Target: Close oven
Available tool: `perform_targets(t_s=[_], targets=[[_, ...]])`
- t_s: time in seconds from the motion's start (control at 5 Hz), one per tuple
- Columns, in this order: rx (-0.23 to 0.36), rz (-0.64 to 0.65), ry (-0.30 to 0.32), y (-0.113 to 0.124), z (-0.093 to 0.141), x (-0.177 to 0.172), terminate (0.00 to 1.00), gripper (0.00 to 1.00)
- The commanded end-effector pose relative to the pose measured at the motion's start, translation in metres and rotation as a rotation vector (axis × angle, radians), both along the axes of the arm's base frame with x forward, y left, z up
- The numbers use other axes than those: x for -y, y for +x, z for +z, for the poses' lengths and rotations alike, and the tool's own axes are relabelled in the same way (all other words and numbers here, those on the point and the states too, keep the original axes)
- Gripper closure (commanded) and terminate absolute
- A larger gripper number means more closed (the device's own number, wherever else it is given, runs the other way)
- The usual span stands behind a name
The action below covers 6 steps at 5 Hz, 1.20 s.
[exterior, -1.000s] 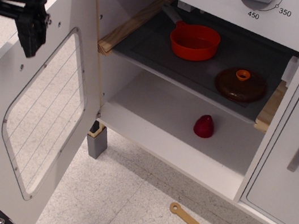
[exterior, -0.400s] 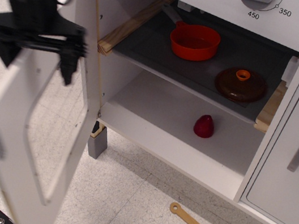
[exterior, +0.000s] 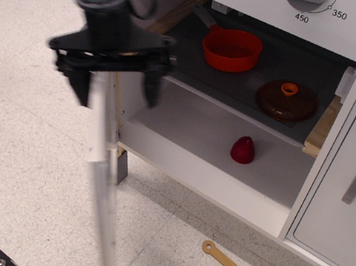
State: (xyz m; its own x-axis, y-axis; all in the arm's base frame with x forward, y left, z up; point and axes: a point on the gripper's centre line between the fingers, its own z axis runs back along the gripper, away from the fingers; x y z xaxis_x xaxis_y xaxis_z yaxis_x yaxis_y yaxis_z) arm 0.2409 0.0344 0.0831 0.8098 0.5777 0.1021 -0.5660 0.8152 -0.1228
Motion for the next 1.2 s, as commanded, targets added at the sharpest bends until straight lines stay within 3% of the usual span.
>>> perform_targets(t_s=[0.0,0.2,0.4,0.8,1.0], targets=[[0.136,0.133,0.011,0.053,0.024,0.065,0.0,0.0],[0.14,0.198,0.002,0.076,0.03,0.084,0.0,0.0],[0.154,0.225,-0.014,0.083,0.043,0.09,0.0,0.0],[0.112,0.082,-0.111,0.047,0.066,0.072,0.0,0.0],[0.08,0.007,-0.089,0.028,0.058,0.053,0.0,0.0]])
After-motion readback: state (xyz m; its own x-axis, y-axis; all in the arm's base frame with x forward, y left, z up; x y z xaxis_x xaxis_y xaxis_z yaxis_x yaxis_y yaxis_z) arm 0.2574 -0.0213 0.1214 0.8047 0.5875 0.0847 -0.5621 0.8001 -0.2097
